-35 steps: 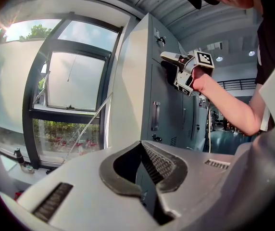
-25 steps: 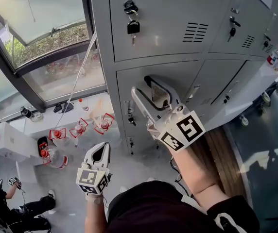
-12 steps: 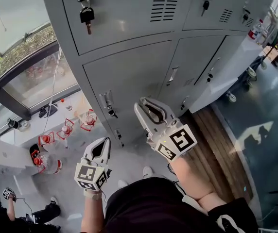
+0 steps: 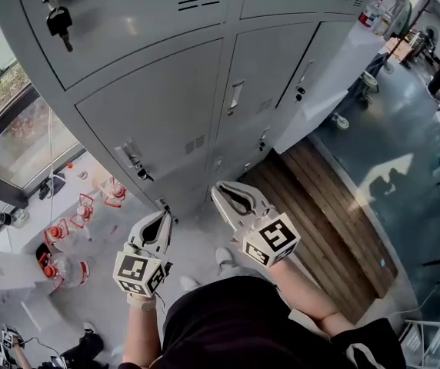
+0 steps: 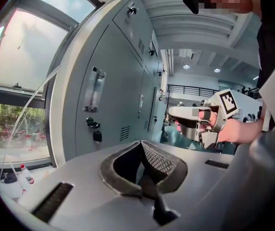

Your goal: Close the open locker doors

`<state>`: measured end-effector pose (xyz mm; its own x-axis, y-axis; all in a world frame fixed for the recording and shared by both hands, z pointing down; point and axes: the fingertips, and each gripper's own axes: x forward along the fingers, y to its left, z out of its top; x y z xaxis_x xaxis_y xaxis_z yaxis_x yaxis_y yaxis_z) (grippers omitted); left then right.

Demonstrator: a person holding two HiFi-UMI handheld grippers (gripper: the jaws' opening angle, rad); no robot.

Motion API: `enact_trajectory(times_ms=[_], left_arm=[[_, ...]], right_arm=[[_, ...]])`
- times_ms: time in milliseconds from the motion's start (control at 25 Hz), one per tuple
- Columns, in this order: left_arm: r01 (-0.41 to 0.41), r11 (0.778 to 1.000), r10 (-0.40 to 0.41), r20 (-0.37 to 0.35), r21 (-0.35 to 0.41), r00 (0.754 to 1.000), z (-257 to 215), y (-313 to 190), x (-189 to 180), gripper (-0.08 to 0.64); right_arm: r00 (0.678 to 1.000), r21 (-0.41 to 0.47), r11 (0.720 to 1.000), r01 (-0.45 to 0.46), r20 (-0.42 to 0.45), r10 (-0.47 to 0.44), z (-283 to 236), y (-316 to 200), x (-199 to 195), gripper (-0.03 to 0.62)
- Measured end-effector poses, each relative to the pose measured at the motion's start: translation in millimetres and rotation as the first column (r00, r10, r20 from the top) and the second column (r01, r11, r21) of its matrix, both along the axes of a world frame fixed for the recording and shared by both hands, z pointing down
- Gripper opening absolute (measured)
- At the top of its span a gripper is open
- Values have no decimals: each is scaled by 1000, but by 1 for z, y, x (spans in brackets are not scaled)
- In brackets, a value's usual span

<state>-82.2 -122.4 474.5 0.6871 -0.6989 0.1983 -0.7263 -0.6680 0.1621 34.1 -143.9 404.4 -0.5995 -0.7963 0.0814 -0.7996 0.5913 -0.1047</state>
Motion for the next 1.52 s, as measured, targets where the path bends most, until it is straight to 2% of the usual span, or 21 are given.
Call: enact_trajectory(times_ms=[400, 680, 1520], left_arm=[[-132, 991, 132, -4, -15, 991, 10, 8, 44, 20], [-185, 982, 185, 11, -31, 983, 17, 16, 61, 20], [-254, 966, 256, 63, -37, 965, 22, 36, 78, 20]], right_arm=[[995, -117, 989, -91, -53, 85, 53, 44, 34, 74], [989, -170, 975, -144, -58, 136, 76, 65, 55, 74], [988, -173, 973, -155, -38, 151, 82, 82, 59, 74]])
